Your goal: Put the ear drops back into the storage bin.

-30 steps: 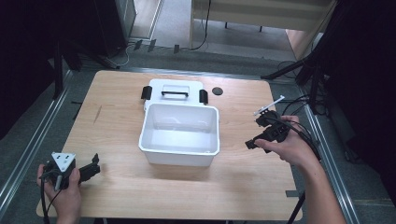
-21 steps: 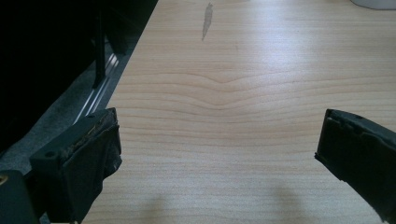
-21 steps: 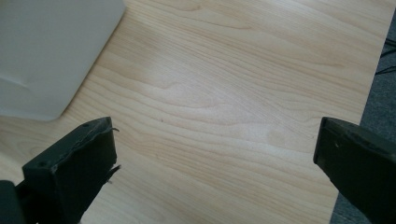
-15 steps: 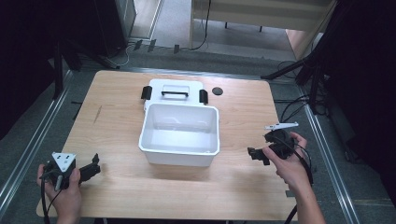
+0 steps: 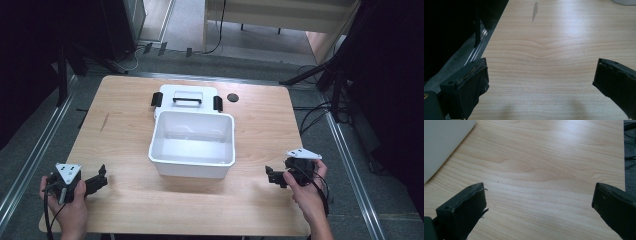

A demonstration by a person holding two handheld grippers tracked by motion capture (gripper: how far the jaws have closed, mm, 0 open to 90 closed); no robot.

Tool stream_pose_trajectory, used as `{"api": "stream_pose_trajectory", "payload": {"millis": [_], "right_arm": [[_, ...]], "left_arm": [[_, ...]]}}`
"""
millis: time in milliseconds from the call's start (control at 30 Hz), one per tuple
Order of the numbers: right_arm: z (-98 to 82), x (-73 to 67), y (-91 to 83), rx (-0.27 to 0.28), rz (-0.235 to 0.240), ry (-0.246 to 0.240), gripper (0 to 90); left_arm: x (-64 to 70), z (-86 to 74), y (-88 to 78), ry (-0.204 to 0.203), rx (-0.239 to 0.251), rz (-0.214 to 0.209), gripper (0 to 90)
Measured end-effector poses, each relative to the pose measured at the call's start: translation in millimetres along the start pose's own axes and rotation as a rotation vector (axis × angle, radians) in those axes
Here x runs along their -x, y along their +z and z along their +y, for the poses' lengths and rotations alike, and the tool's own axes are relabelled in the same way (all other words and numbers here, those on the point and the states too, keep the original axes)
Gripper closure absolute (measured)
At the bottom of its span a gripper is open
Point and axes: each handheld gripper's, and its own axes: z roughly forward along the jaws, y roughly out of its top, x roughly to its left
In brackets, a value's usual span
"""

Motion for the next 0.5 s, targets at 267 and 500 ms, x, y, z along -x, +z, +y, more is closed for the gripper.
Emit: {"api": "stream_pose_trajectory", "payload": {"millis": [267, 500], "right_arm": [[-29.7, 10.2, 0.8, 0.087, -0.028, 0.057, 0.0], [-63.3, 24.4, -2.0, 0.180, -0.064, 0.140, 0.0]], "left_arm": [[0.3, 0.0, -0.1, 0.001, 0.001, 0.001, 0.2], [0.6, 0.1, -0.2, 0.002, -0.001, 0.003, 0.2]]}}
